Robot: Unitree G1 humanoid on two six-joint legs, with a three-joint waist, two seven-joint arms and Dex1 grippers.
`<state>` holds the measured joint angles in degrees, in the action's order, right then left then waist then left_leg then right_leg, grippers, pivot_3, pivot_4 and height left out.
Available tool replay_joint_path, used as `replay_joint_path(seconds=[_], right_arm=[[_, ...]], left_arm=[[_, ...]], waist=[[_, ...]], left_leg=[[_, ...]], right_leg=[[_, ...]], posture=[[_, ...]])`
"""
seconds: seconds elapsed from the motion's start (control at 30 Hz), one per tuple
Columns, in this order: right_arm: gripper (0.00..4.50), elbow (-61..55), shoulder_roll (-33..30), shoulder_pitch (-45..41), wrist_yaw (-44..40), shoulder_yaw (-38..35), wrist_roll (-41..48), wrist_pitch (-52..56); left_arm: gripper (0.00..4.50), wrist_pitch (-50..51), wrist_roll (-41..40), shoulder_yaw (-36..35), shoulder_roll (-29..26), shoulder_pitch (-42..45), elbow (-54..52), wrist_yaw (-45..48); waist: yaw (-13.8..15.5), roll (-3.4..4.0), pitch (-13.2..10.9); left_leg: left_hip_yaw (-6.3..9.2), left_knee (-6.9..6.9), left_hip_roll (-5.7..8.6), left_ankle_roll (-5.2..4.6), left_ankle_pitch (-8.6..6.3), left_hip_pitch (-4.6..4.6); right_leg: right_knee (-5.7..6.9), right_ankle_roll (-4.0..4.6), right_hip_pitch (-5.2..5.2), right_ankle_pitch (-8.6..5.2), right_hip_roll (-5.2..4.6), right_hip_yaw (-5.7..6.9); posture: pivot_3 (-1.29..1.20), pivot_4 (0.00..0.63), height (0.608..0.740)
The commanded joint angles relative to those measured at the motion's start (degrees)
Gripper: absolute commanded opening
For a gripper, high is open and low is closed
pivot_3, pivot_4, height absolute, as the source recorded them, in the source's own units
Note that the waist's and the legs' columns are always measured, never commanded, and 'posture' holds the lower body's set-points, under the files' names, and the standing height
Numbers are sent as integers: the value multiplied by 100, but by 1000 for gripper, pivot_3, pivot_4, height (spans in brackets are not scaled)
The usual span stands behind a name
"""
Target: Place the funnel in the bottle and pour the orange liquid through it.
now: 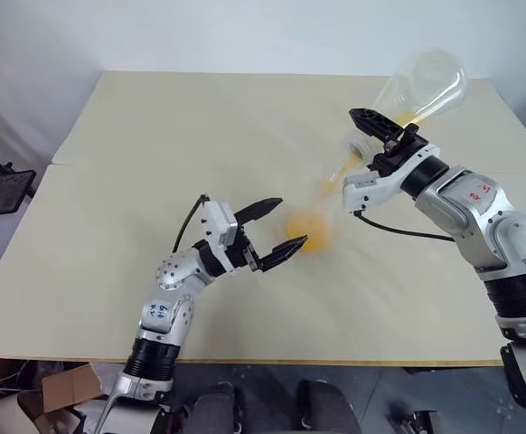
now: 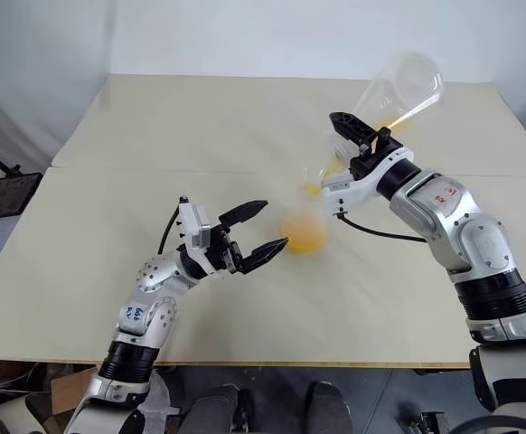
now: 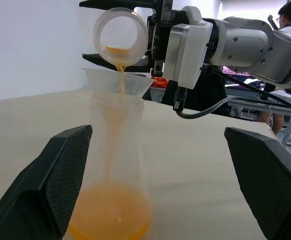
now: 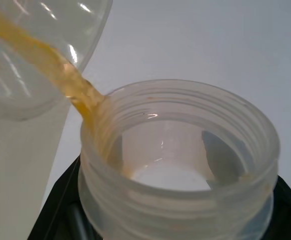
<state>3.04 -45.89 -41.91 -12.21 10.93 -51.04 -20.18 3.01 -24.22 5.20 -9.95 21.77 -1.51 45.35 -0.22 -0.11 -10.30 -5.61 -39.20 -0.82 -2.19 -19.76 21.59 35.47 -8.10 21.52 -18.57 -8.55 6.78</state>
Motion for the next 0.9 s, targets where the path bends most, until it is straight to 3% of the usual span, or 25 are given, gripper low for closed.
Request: replay_joint_path(seconds=[0.03,0.9], right_arm=[[2504,-203,-29,-41,123,-94,0,11],[2504,-302,-32,106,341,-93,-197,-34]], left_arm=[[4500,-46,-26,16,39,13,-232,-13],[4500,-107,-5,34,86,-14,-219,-58]], waist=[[0,0,0],[0,0,0]], left_leg=[[0,0,0,0,0,0],[0,0,0,0,0,0]], right_leg=[[0,0,0,0,0,0],[0,0,0,0,0,0]], posture=[[0,150,740],[0,150,740]])
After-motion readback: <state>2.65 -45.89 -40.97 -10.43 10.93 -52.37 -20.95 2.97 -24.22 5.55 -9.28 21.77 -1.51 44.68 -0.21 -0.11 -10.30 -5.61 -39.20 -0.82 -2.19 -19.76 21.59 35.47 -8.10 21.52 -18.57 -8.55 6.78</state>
